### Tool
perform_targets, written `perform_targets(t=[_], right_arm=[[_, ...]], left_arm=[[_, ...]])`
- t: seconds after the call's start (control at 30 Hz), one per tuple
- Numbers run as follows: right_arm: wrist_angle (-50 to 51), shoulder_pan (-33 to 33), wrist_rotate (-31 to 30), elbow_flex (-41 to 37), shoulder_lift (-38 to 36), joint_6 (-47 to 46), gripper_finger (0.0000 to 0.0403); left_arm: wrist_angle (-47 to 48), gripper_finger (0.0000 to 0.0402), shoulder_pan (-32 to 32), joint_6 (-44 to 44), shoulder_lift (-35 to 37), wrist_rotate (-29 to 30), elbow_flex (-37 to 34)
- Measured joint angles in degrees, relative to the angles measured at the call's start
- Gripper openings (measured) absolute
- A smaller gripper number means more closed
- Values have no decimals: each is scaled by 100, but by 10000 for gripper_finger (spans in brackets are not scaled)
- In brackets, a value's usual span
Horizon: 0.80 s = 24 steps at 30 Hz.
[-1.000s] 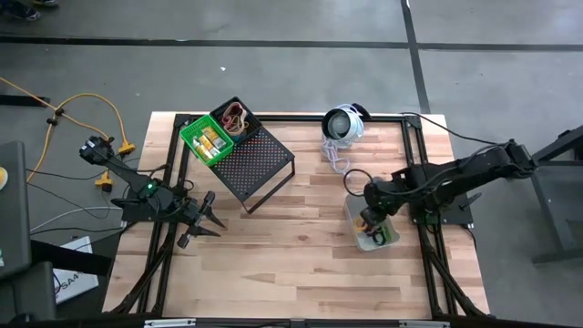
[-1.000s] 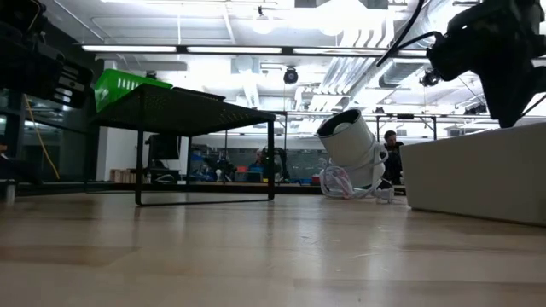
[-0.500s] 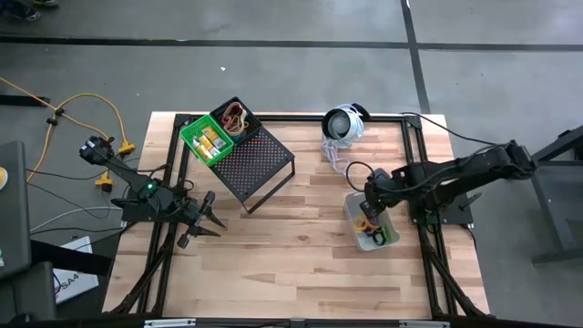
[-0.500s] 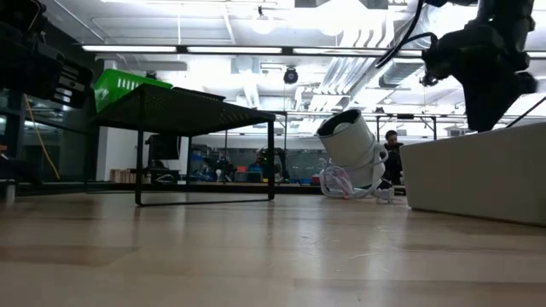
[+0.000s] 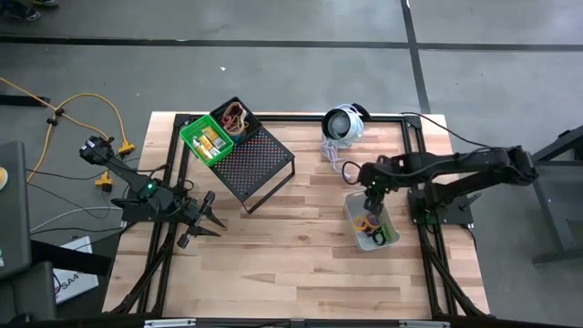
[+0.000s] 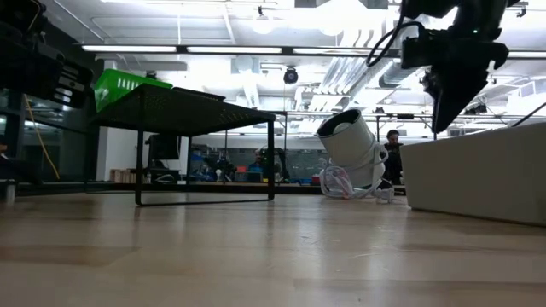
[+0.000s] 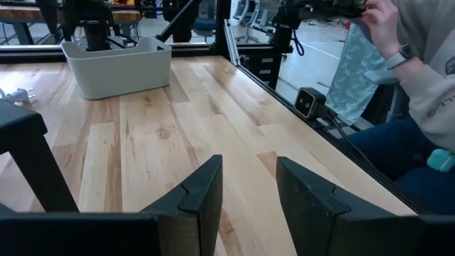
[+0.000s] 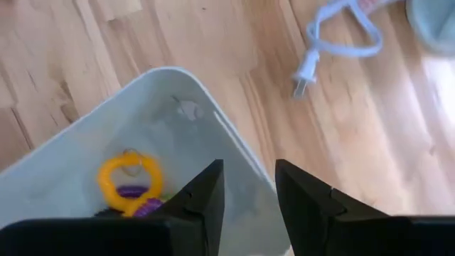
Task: Pick & Place Office Desk Supplies
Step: Put the white bin on the shelf
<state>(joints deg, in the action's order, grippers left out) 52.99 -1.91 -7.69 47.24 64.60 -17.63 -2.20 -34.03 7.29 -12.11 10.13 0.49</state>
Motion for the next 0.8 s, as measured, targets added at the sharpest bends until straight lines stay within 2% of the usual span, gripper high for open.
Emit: perform_targets(t=[0.23,0.43,0.8], right_arm=[[-197,-288,108,2,104,1763,114],[-425,-349,530,2,517,3212,114],[-393,-353,715,2,1104,3399,114]], left_arm=[[0,128,0,0,0,-25,0],[0,128,1,0,1,-20,0],[0,128,1,1,-1,-12,0]])
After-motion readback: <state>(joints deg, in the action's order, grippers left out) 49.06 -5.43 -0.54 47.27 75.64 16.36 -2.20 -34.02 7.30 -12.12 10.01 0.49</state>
